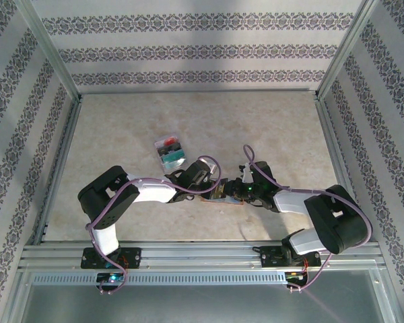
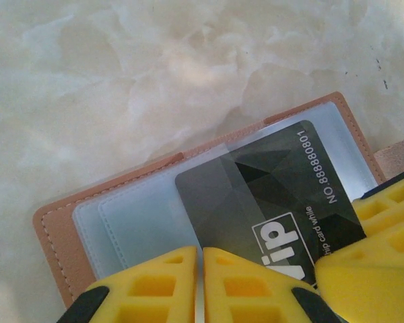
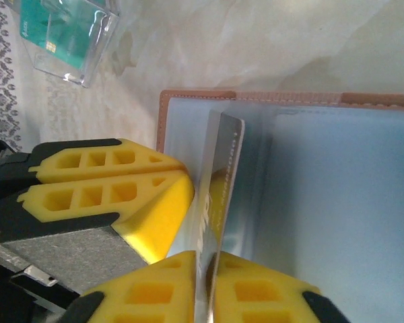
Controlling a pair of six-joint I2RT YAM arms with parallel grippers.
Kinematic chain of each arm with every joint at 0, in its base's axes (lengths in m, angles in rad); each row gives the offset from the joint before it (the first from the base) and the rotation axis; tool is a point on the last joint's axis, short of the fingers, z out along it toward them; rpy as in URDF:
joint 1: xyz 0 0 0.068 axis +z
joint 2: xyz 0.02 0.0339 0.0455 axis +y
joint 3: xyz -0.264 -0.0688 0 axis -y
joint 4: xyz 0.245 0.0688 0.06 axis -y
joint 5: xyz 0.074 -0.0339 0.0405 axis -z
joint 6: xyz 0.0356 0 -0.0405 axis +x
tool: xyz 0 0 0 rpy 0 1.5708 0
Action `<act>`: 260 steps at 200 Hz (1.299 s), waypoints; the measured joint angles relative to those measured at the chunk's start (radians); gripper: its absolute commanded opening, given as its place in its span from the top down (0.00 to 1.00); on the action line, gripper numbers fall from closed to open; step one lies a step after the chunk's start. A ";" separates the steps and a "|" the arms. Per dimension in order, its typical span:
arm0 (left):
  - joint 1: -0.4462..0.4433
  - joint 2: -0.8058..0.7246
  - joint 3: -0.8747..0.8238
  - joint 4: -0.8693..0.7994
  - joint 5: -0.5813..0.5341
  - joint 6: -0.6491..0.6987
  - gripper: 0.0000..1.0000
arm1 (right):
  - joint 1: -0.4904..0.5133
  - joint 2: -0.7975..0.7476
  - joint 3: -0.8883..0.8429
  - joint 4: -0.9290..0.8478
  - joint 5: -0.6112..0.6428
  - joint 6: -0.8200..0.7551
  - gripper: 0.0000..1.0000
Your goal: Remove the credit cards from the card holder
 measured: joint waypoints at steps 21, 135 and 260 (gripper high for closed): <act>0.000 -0.006 -0.009 0.007 -0.005 -0.004 0.88 | 0.000 0.001 0.000 0.002 0.003 0.005 0.94; 0.028 -0.064 -0.066 0.001 -0.014 -0.006 0.77 | -0.055 -0.142 -0.002 -0.072 0.022 -0.017 0.95; 0.084 -0.386 -0.082 -0.031 0.021 -0.130 0.47 | -0.052 -0.402 -0.060 0.014 0.066 -0.002 1.00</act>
